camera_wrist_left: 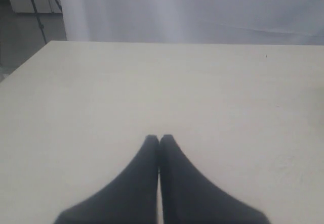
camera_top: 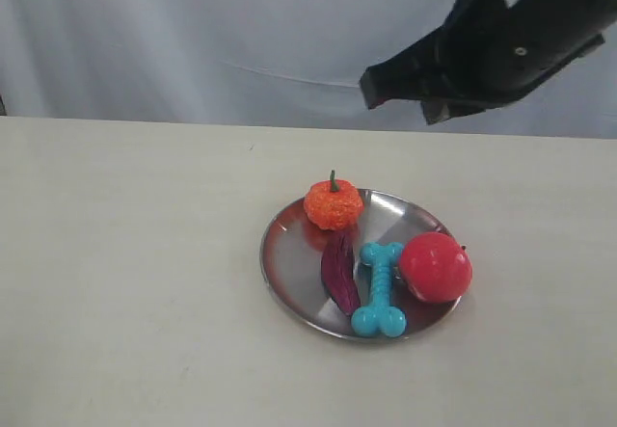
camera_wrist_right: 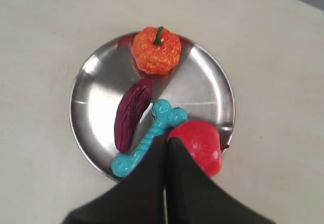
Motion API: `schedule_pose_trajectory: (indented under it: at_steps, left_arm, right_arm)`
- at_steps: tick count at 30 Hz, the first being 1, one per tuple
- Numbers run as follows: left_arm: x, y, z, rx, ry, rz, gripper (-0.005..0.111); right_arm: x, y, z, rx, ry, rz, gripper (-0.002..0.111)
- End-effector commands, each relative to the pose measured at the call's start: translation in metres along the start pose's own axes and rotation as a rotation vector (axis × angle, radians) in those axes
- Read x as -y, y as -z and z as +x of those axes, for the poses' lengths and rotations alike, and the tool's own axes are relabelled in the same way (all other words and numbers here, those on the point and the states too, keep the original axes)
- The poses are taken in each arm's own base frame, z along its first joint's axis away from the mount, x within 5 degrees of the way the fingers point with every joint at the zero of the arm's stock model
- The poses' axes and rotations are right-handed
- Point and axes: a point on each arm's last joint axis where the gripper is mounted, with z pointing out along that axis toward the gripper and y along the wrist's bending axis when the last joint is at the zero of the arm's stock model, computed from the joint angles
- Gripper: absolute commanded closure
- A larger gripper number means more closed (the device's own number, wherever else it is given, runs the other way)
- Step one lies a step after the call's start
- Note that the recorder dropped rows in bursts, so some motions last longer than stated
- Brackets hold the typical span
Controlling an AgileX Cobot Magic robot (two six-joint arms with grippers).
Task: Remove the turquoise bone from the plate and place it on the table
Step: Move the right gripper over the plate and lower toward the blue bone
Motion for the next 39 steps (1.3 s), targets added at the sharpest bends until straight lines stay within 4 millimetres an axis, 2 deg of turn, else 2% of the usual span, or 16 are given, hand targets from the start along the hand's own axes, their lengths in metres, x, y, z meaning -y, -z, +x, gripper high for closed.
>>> schedule_pose_trajectory:
  at_steps: [1, 8, 10, 14, 17, 31, 39]
  left_arm:
    - [0.0, 0.0, 0.0, 0.004, 0.003, 0.008, 0.107]
    - [0.0, 0.0, 0.0, 0.004, 0.003, 0.008, 0.107]
    - [0.0, 0.0, 0.0, 0.004, 0.003, 0.008, 0.107]
    - [0.0, 0.0, 0.0, 0.004, 0.003, 0.008, 0.107]
    - [0.0, 0.0, 0.0, 0.004, 0.003, 0.008, 0.107]
    - [0.0, 0.0, 0.0, 0.004, 0.003, 0.008, 0.107]
    - [0.0, 0.0, 0.0, 0.004, 0.003, 0.008, 0.107]
  right_arm:
    - [-0.011, -0.038, -0.008, -0.137, 0.053, 0.018, 0.108]
    - [-0.026, -0.103, 0.001, -0.284, 0.072, 0.031, 0.107]
    - [-0.029, -0.12, 0.005, -0.329, 0.077, 0.032, 0.098]
    - [-0.035, -0.147, 0.013, -0.387, 0.09, 0.038, 0.067]
    - [-0.039, -0.162, 0.017, -0.399, 0.086, 0.025, 0.052]
    - [-0.053, -0.216, 0.04, -0.503, 0.055, -0.004, 0.051]
    - [-0.049, -0.22, 0.042, -0.503, 0.045, 0.042, 0.051]
